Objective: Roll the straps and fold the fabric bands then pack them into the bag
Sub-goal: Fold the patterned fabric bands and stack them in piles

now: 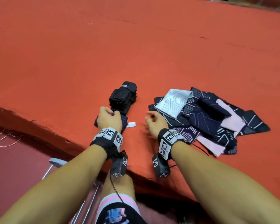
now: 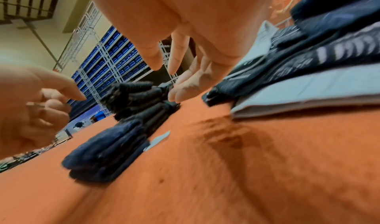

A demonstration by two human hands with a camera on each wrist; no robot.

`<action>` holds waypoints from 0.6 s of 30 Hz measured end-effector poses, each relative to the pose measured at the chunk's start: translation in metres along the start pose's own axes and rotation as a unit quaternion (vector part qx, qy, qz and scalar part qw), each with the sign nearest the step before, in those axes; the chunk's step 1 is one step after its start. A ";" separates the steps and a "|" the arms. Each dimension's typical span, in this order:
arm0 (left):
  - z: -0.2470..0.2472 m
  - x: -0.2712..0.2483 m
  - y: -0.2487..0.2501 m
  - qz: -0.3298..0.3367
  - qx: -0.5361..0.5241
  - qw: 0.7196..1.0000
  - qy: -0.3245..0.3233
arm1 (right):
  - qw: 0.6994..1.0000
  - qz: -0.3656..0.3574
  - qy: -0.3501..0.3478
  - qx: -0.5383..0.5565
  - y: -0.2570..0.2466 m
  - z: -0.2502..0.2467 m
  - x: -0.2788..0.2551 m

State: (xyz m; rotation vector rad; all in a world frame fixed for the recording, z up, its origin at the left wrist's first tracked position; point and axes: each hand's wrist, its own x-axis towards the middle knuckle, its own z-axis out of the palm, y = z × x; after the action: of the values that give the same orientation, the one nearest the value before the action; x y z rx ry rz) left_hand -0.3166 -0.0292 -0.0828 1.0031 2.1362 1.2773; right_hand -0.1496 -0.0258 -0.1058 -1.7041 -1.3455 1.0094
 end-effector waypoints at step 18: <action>0.162 -0.015 0.039 0.052 0.030 0.951 -0.305 | 0.991 0.027 0.087 -0.101 0.053 -0.090 0.064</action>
State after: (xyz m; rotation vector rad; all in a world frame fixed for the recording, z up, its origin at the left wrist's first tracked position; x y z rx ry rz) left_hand -0.1815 0.0609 -0.1234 1.3410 1.6630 0.7999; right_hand -0.0377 0.0207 -0.1237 -1.9408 -1.3283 0.7539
